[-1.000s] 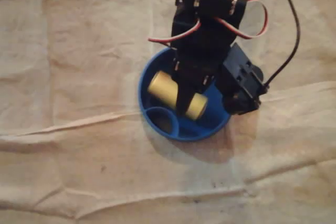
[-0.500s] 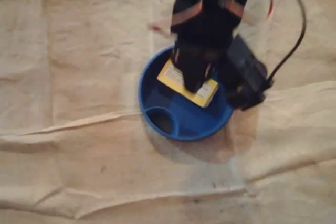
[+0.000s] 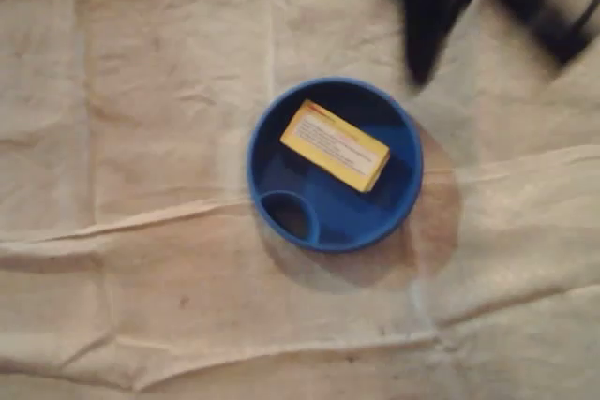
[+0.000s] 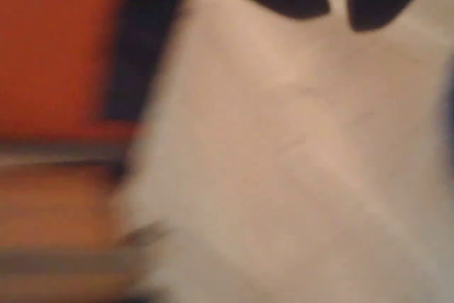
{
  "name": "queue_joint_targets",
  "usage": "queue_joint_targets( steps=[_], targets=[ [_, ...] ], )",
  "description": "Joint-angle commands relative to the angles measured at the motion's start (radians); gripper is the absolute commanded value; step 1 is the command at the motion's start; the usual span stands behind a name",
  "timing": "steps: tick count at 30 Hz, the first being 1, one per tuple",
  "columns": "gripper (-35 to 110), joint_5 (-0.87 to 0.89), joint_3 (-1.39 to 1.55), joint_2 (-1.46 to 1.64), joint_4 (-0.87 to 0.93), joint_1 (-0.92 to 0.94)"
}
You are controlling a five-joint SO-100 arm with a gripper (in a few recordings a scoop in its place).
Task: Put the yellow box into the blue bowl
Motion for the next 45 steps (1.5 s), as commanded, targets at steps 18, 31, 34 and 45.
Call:
queue_joint_targets(
  steps=[18, 31, 34, 45],
  targets=[
    [0, 0.002, -0.025, 0.468, 0.006, -0.114],
    [0, -0.002, 0.629, 0.951, -0.002, -0.114],
    [0, -0.012, 0.813, 1.074, -0.006, -0.114],
    [0, -0.133, 1.301, 1.460, -0.087, -0.114]
  ],
)
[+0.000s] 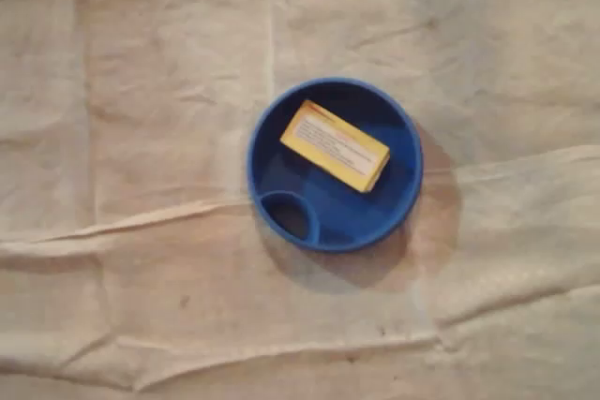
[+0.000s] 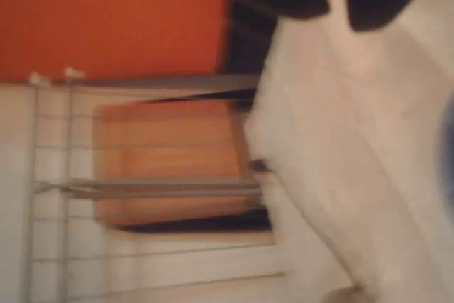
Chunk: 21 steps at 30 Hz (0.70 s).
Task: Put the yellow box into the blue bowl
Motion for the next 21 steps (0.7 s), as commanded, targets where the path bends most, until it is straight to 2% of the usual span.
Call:
queue_joint_targets(
  steps=[1, 21],
  targets=[
    [0, -0.020, 0.158, 0.143, -0.101, 0.000],
    [0, -0.023, 0.572, 0.646, -0.129, 0.000]
  ],
)
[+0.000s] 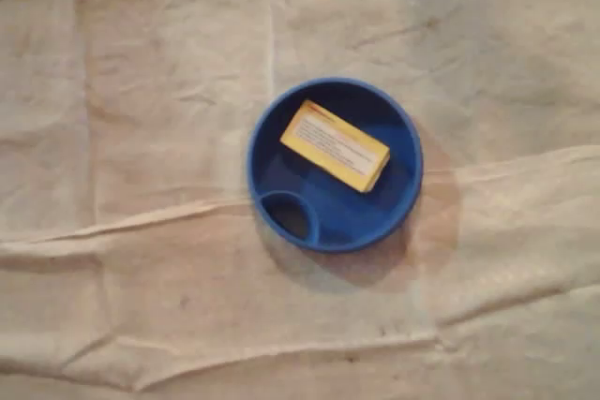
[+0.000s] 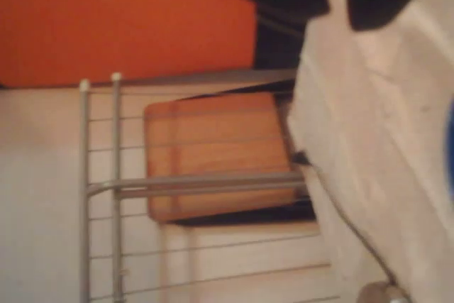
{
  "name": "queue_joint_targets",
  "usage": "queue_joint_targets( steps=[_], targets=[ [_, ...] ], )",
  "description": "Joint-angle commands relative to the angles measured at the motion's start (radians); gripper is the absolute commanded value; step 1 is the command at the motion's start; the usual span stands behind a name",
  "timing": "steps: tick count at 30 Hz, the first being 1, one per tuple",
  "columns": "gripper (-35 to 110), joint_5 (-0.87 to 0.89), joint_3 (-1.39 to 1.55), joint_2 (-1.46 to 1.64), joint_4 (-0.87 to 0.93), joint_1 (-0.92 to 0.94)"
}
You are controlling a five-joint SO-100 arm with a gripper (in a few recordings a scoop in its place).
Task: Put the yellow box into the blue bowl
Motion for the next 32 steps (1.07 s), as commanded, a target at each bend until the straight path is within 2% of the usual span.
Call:
queue_joint_targets(
  steps=[1, 9, 16, 32],
  targets=[
    [0, -0.008, 0.031, 0.067, -0.032, 0.000],
    [0, -0.017, 0.075, 0.137, -0.031, 0.000],
    [0, -0.147, 0.078, 0.138, -0.029, 0.002],
    [0, -0.153, 0.078, 0.138, -0.029, 0.002]
  ],
)
